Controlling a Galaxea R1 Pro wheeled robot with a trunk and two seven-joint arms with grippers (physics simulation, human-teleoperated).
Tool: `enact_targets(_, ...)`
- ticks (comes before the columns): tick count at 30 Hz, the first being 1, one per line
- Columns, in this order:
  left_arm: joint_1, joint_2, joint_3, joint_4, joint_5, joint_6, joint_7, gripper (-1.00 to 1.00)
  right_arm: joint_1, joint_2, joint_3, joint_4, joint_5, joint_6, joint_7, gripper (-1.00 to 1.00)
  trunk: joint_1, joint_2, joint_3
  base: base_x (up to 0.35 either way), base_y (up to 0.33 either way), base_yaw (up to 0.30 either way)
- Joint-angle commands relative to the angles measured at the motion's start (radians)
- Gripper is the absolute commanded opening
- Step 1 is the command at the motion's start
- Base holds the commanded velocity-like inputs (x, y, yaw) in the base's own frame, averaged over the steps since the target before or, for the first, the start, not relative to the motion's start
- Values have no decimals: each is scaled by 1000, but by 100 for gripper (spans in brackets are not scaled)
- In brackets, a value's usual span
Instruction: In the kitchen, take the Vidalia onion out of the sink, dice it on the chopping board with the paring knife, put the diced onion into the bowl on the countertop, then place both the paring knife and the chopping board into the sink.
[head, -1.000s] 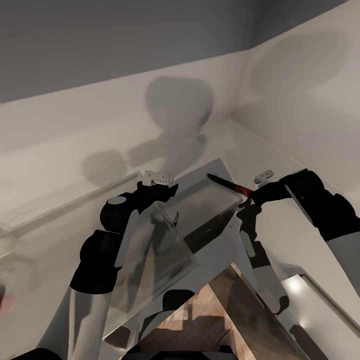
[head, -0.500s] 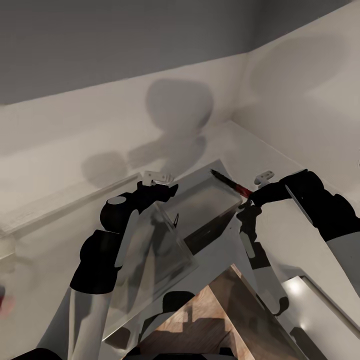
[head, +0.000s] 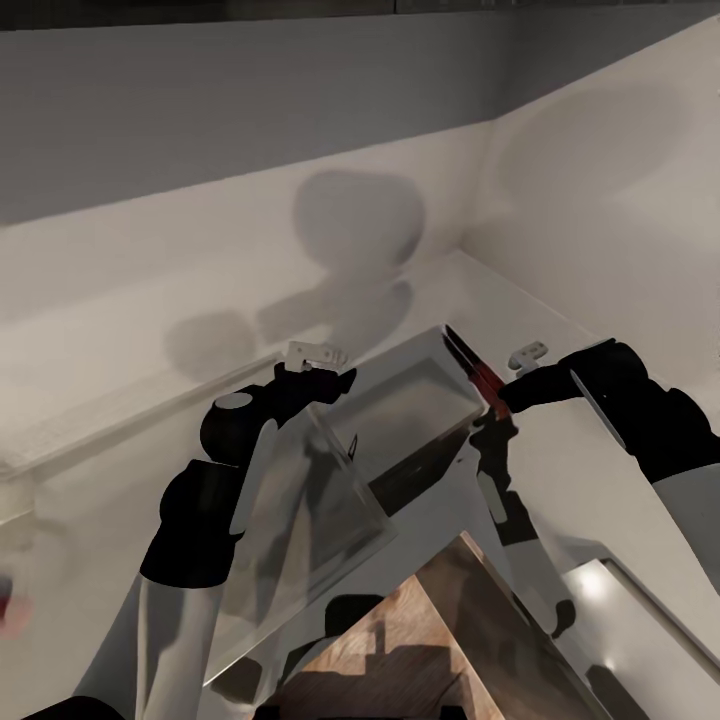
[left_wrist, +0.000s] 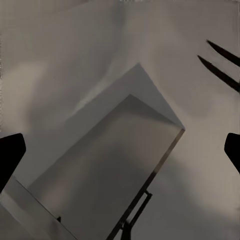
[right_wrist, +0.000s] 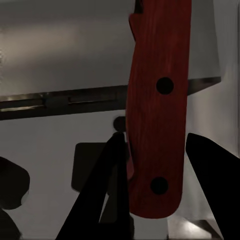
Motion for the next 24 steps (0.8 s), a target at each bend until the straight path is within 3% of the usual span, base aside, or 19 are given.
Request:
enact_targets(1, -1, 0, 1, -1, 0, 5, -3, 100, -1, -1, 2, -1, 2, 4, 3, -100, 1, -2, 0, 0, 0, 0)
enact_targets(24, -1, 0, 1, -1, 0, 5, -3, 100, -1, -1, 2, -1, 2, 4, 3, -100, 1, -2, 38, 0, 0, 0)
